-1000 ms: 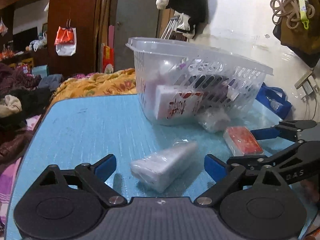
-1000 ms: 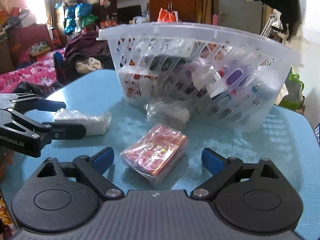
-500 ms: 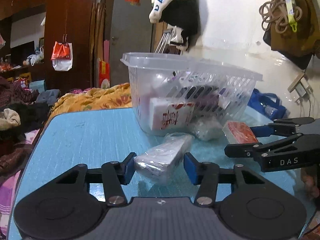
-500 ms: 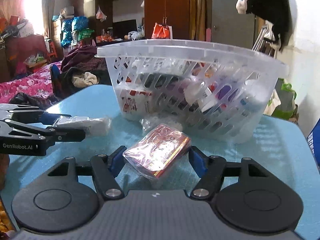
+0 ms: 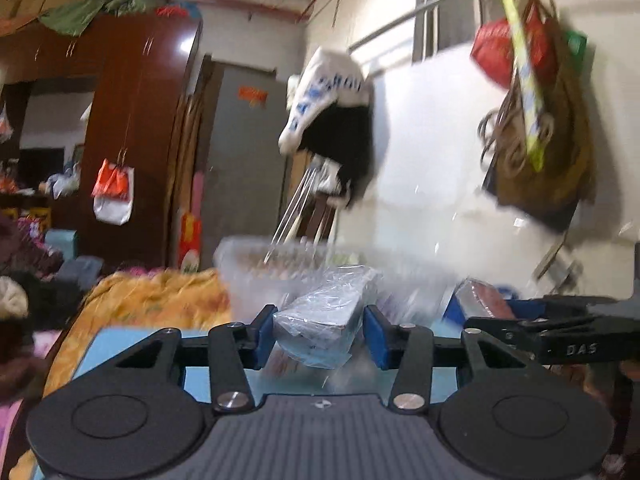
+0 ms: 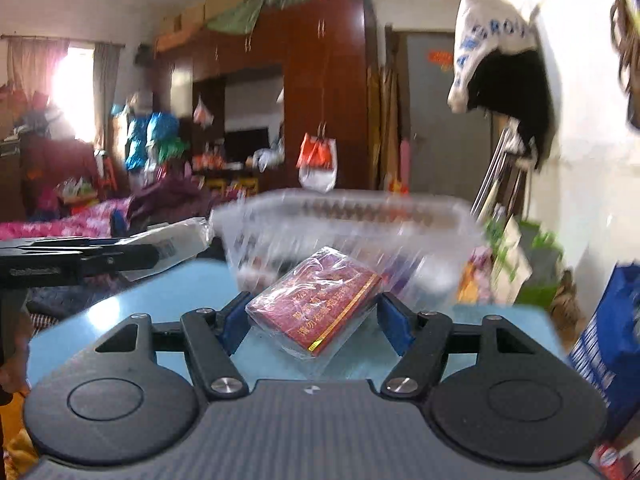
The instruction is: Organize objects
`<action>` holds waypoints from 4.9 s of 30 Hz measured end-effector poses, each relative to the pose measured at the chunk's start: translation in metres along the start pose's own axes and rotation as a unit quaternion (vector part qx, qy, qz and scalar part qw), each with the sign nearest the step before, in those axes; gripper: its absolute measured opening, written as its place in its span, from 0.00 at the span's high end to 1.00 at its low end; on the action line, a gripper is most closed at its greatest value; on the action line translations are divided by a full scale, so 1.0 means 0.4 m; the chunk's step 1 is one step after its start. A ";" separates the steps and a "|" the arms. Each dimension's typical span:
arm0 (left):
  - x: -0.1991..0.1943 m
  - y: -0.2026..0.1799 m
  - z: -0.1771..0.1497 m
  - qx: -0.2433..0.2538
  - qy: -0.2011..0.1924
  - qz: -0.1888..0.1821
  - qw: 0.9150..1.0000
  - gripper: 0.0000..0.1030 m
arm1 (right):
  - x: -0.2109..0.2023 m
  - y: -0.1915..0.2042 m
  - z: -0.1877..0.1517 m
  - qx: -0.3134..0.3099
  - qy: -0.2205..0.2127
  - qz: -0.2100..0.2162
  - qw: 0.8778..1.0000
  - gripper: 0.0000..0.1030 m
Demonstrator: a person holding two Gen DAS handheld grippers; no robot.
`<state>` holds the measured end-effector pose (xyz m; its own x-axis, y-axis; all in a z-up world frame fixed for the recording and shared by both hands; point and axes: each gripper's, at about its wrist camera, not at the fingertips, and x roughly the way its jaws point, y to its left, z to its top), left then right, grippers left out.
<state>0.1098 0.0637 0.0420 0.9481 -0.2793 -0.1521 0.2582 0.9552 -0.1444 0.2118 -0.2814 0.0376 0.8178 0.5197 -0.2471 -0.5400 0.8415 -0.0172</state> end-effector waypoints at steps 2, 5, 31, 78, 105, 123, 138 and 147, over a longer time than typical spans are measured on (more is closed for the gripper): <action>0.033 -0.025 0.065 0.012 -0.007 0.004 1.000 0.51 | 0.013 -0.014 0.061 -0.005 -0.016 -0.002 1.000 0.32; 0.134 -0.048 0.152 0.028 0.008 0.031 0.999 0.52 | 0.092 -0.016 0.144 -0.051 -0.025 -0.051 0.997 0.32; 0.224 -0.070 0.087 0.036 0.060 0.081 0.994 0.10 | 0.155 -0.100 0.114 0.009 0.010 -0.080 0.997 0.00; 0.161 -0.093 -0.101 -0.007 0.109 0.099 0.989 0.38 | 0.080 -0.057 -0.086 0.053 0.053 -0.026 0.997 0.00; 0.405 -0.031 0.278 0.013 0.156 0.093 0.983 0.38 | 0.275 -0.092 0.251 0.029 0.082 -0.074 0.993 0.00; 0.435 -0.034 0.226 0.023 0.134 0.126 0.983 0.12 | 0.295 -0.140 0.199 0.036 0.086 -0.081 0.992 0.00; 0.385 -0.073 0.193 0.033 0.142 0.119 0.982 0.06 | 0.246 -0.148 0.177 0.047 0.072 -0.078 0.993 0.00; 0.346 -0.104 0.165 0.046 0.146 0.118 0.981 0.06 | 0.237 -0.141 0.151 0.044 0.103 -0.112 0.987 0.00</action>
<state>0.2427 -0.0083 0.0914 0.8933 -0.0522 -0.4465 0.0662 0.9977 0.0158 0.3319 -0.2705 0.0738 0.8521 0.2864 -0.4381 -0.3238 0.9461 -0.0114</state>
